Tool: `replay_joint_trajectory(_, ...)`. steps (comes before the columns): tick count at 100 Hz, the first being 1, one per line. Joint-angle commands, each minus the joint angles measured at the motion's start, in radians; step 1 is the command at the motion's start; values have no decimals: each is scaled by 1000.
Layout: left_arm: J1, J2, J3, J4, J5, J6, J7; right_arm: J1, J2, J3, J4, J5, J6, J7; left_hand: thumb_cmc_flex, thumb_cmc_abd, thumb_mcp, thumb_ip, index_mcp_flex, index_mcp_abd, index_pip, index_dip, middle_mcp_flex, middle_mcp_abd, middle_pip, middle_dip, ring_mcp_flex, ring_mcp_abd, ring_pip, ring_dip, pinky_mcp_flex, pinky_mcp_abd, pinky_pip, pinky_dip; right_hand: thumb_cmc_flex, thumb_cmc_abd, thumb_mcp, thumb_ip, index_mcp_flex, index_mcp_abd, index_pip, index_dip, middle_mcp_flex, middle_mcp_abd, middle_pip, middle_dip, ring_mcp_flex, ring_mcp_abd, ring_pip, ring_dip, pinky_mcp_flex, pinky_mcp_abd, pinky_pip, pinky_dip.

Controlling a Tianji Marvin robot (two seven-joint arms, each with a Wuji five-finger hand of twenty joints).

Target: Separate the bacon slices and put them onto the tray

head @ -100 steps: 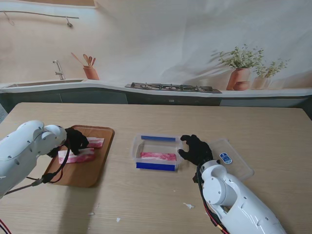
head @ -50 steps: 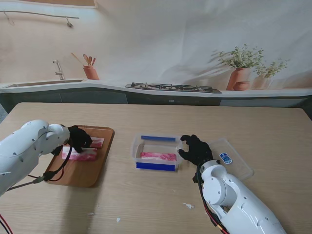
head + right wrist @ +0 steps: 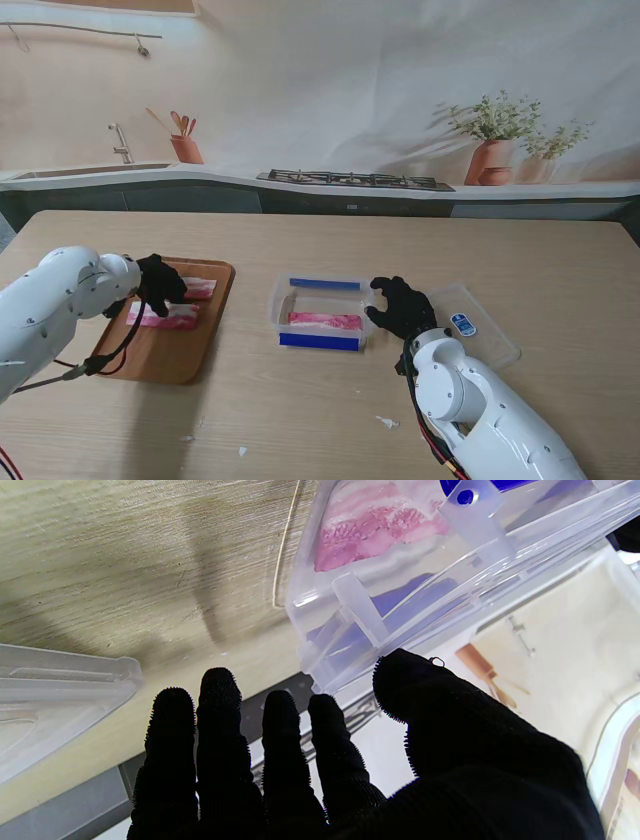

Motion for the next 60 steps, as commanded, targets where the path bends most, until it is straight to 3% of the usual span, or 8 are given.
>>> replay_joint_trajectory(1,6,3,-6,-10,3,-7,-14,-6,-9,-3,-3,2,3,13,-22,-36,13,24,-48,2,-104,-52,-48,-7,-26,-29,-36,1,-17,-17,-23,-5,-15,-5,13,11,-17,17,-3,-18,4,-4,3,-6,4,-1,7,18,-2,-4,-5,16,4,19)
replay_joint_trajectory(11,17,4,-31,-23,10,-13,-26,-6,-9,-4,-2,2,3,12,-42,-45,-3,20,-20,-2,-93,-48,-54,-5,-28,-39,-45,7,-26,-25,-36,-1,-26,-6,12,11,-18,17,-3,-18,3,-4,3,-6,4,-1,8,18,-2,-4,-4,17,5,20)
replay_joint_trajectory(20,34,6,-65,-39,32,-23,-27,-6,-9,-4,-3,5,4,12,-63,-46,-21,16,-43,2,-112,-55,-76,-4,-36,-48,-55,6,-31,-28,-37,-1,-31,-4,12,11,-20,17,-2,-18,3,-5,3,-6,4,-1,7,19,-2,-4,-4,18,4,20)
replay_joint_trajectory(47,83,4,-160,-91,60,-53,-38,-6,-9,-4,-3,6,3,12,-106,-26,-81,22,-5,-47,-28,6,-77,0,-33,-57,-63,10,-31,-30,-51,8,-49,10,12,13,-21,17,-2,-18,2,-5,3,-6,4,-1,6,19,-3,-4,-5,17,2,21)
replay_joint_trajectory(60,126,0,-243,-140,64,-69,-51,-7,-9,-2,-3,6,2,11,-114,-10,-120,32,10,-51,-17,19,-64,3,-22,-44,-60,12,-23,-22,-58,15,-61,12,12,13,-22,17,-2,-18,1,-5,3,-6,4,-1,5,19,-3,-4,-5,17,2,22)
